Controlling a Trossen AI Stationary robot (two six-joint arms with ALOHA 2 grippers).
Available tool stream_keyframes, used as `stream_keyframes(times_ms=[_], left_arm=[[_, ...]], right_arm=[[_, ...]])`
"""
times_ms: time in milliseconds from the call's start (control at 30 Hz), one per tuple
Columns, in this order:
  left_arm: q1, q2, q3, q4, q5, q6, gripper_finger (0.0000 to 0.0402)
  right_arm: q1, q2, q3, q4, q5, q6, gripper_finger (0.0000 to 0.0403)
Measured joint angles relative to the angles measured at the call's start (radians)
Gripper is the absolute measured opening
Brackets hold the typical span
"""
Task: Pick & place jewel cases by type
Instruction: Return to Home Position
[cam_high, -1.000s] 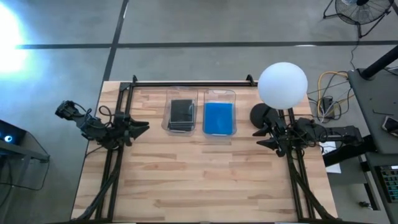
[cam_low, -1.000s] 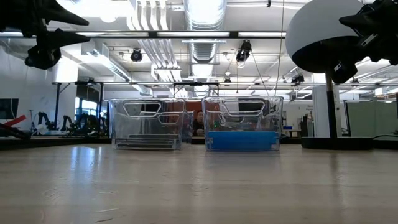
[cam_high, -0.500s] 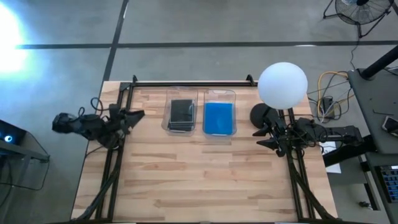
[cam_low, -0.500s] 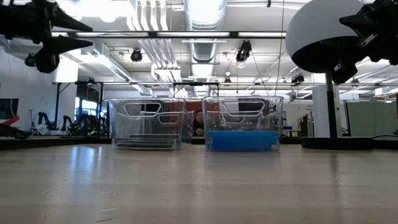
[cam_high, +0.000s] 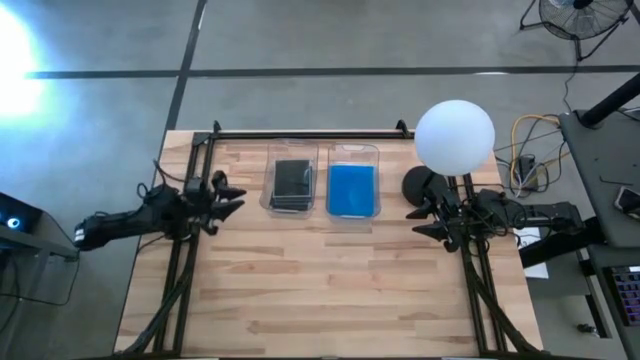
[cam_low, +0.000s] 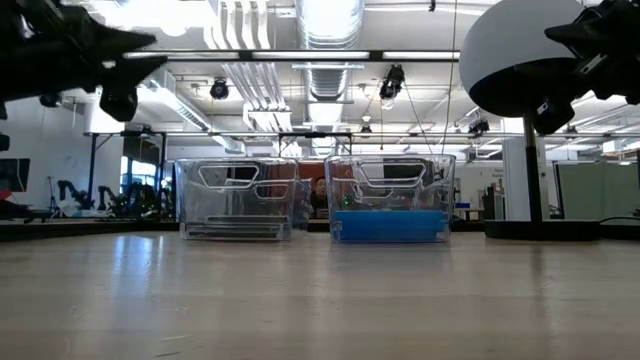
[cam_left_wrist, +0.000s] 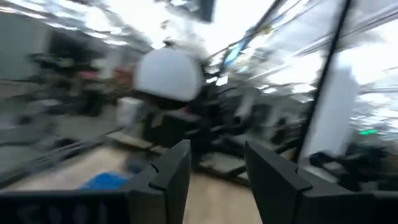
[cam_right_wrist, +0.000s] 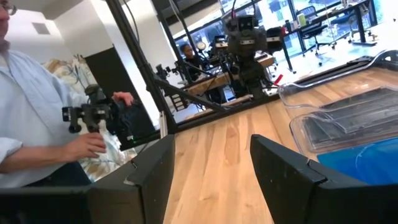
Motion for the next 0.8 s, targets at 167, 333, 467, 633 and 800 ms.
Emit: stream_keyframes(times_ms=[167, 333, 467, 633, 800], left_arm=[[-0.049, 0.000, -0.002, -0.130, -0.179, 0.020, 0.0135], [-0.129, 0.000, -0.003, -0.170, -0.185, 0.093, 0.0135], [-0.174, 0.000, -0.003, -0.240, -0.176, 0.135, 0.0135], [-0.184, 0.000, -0.003, -0.256, -0.130, 0.229, 0.0135], [-0.184, 0.000, -0.003, -0.252, -0.131, 0.174, 0.0135]], right_arm=[[0.000, 0.003, 0.000, 0.001, 0.000, 0.000, 0.0203], [0.000, 0.003, 0.000, 0.001, -0.001, 0.000, 0.0203], [0.000, 0.003, 0.000, 0.001, -0.002, 0.000, 0.0203], [0.000, 0.003, 0.000, 0.001, -0.002, 0.000, 0.0203], [0.000, 0.003, 0.000, 0.001, -0.002, 0.000, 0.0203]])
